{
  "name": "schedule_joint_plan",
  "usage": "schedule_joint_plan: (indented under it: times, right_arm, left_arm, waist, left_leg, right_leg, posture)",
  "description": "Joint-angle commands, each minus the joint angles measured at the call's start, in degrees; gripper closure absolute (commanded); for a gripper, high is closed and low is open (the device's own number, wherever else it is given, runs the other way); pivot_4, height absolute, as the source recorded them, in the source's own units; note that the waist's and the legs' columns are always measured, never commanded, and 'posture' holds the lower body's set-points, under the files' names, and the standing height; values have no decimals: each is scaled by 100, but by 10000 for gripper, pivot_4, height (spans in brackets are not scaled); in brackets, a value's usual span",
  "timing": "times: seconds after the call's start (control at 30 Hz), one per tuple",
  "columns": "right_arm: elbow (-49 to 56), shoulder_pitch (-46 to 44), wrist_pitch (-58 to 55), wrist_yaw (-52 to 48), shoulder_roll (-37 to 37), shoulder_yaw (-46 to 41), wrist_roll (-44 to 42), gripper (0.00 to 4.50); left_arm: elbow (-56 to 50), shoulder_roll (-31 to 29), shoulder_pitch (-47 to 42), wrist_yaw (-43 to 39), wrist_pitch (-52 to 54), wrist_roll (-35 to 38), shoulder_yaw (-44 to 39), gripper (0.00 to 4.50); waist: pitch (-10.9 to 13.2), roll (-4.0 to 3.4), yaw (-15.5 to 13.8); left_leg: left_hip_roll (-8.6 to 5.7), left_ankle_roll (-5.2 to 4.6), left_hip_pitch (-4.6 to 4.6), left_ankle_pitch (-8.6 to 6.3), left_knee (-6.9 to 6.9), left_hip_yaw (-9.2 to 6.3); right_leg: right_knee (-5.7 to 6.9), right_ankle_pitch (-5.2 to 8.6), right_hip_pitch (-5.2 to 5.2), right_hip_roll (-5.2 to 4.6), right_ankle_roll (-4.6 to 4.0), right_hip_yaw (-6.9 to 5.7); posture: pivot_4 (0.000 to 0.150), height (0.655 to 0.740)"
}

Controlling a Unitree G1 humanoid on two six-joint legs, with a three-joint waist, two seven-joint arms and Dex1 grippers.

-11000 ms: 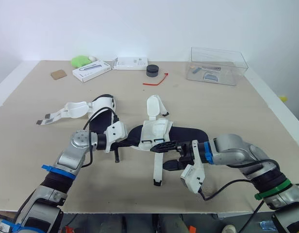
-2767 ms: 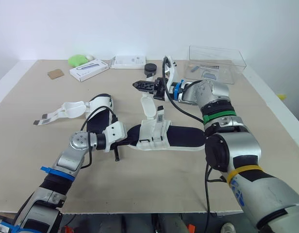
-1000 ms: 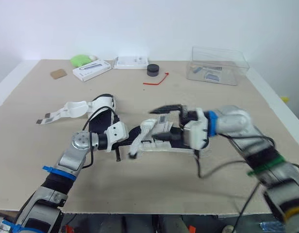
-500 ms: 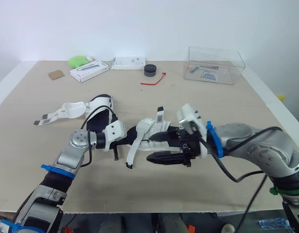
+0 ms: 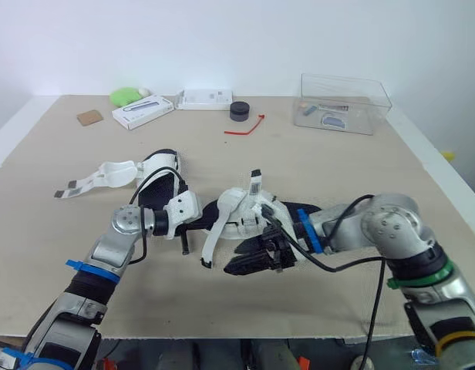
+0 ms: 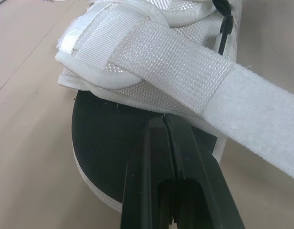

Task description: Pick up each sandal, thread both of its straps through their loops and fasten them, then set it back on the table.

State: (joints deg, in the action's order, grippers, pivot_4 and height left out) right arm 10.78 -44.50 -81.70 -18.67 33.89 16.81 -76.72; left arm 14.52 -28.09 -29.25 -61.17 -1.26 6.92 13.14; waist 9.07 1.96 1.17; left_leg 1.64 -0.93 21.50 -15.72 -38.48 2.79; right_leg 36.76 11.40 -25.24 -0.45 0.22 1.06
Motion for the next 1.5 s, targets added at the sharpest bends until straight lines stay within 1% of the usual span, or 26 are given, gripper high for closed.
schedule_joint_plan:
  times: [0.03,0.4,0.57,0.7,0.77,0.8,0.87,0.9,0.93,0.97,1.07,1.1,1.13,1.17,1.23,1.4,1.5]
  right_arm:
    - [-180,-270,-298,296,-371,-223,98,7853]
    - [-454,-331,-774,551,-1132,-514,916,7853]
    - [-530,-332,-1009,714,-1558,-869,1196,7853]
    - [-530,-321,-1080,838,-1757,-1005,1357,7853]
    - [-514,-310,-1080,957,-1851,-1032,1461,12864]
    - [-520,-294,-1080,1047,-1929,-1047,1537,14688]
    - [-538,-252,-1080,1169,-2028,-1088,1576,14688]
    - [-558,-220,-1080,1215,-2059,-1115,1551,18172]
    - [-564,-185,-1080,1271,-2080,-1128,1541,20181]
    - [-567,-158,-1080,1323,-2090,-1133,1528,23581]
    - [-563,-99,-1080,1449,-2115,-1179,1461,36082]
    - [-579,-86,-1080,1490,-2119,-1226,1399,39001]
    - [-585,-86,-1080,1512,-2101,-1253,1342,43810]
    - [-611,-94,-1080,1543,-2078,-1294,1255,44499]
    - [-750,-170,-1080,1593,-1981,-1428,933,44499]
    - [-1272,-537,-1080,1708,-1701,-1657,-126,44499]
    - [-1626,-974,-1080,1629,-1438,-1702,-420,44499]
  left_arm:
    - [142,-23,174,48,157,-253,183,45000]
    - [30,-15,265,119,187,-253,200,45000]
    - [43,-24,260,126,180,-253,188,45000]
    - [63,-15,243,129,180,-253,188,45000]
    - [71,-5,238,132,181,-252,192,45000]
    - [87,3,233,131,170,-256,197,45000]
    - [99,20,226,136,166,-260,206,45000]
    - [104,29,224,140,168,-259,207,45000]
    - [111,36,220,142,169,-257,206,45000]
    - [114,42,218,143,171,-254,204,45000]
    - [136,44,212,140,163,-256,198,45000]
    - [149,41,209,139,160,-255,194,45000]
    - [159,38,208,138,156,-257,192,45000]
    - [166,37,206,138,153,-257,191,45000]
    - [177,33,205,140,147,-261,190,45000]
    - [202,32,197,141,134,-270,192,45000]
    - [222,43,186,145,128,-268,187,45000]
  waist:
    - [-1,-1,-1]
    - [-2,0,3]
    - [-2,0,4]
    - [-2,0,4]
    - [-2,0,7]
    - [-2,0,8]
    - [-2,-1,7]
    - [-2,-1,7]
    - [-2,-1,6]
    - [-2,0,5]
    - [-2,0,6]
    - [-2,0,7]
    - [-2,0,7]
    - [-2,0,7]
    - [-2,0,7]
    - [-2,-1,13]
    - [-1,-2,13]
  left_leg:
    - [0,0,0,0,0,0]
    - [-1,-3,7,-2,0,-2]
    - [-1,-3,6,-2,1,-2]
    - [-2,-3,8,-2,1,-1]
    - [-2,-3,7,-2,1,0]
    - [-2,-3,7,-2,1,0]
    - [-1,-3,7,-2,1,-3]
    - [-1,-3,7,-2,1,-4]
    - [-1,-3,7,-2,1,-5]
    - [-2,-3,7,-2,1,-4]
    - [-5,-3,8,-2,1,0]
    - [-5,-3,8,-2,1,1]
    - [-5,-3,8,-2,1,1]
    - [-5,-3,8,-2,1,1]
    - [-5,-3,7,-2,1,-2]
    - [-5,-4,5,-1,1,4]
    - [-5,-4,5,-1,1,3]
  right_leg:
    - [0,0,-1,2,0,0]
    - [-7,1,-1,1,5,-1]
    - [-6,1,-1,5,5,-2]
    - [-6,1,-2,4,5,-3]
    - [-6,1,-2,3,5,-2]
    - [-6,1,-2,4,5,-2]
    - [-6,1,-2,5,5,-3]
    - [-6,1,-2,5,5,-4]
    - [-6,1,-1,5,5,-5]
    - [-6,1,-1,4,5,-5]
    - [-7,1,-1,1,8,-2]
    - [-8,0,-1,1,9,-2]
    - [-9,1,-1,2,9,-1]
    - [-9,0,-1,2,9,-1]
    - [-9,-2,0,3,11,-3]
    - [-9,-4,0,4,13,1]
    - [-9,-3,0,5,13,1]
  posture:
    - [1500,7400]
    - [1500,7400]
    - [1500,7400]
    - [1500,7400]
    - [1500,7400]
    - [1500,7400]
    - [1500,7400]
    - [1500,7400]
    - [1500,7400]
    - [1500,7400]
    - [1500,7400]
    - [1500,7400]
    - [1500,7400]
    - [1500,7400]
    - [1500,7400]
    - [1500,7400]
    - [1500,7400]
